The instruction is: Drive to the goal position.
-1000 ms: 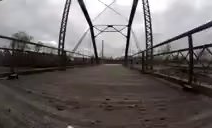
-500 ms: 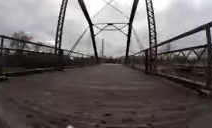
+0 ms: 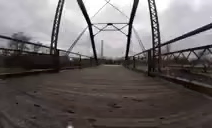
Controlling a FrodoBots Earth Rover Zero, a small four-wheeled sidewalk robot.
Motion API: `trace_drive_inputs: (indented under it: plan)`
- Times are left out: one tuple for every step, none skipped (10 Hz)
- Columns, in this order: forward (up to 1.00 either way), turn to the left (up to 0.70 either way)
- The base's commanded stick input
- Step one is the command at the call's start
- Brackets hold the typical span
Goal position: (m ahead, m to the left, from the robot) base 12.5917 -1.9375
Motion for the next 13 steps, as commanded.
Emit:
trace_drive_inputs:
  plan:
    - [1.00,0.00]
    - [1.00,0.00]
    - [1.00,0.00]
    - [1.00,0.00]
    - [1.00,0.00]
    - [1.00,0.00]
    - [1.00,0.00]
    - [1.00,0.00]
    - [1.00,0.00]
    - [1.00,0.00]
    - [1.00,0.00]
    - [1.00,0.00]
    - [1.00,0.00]
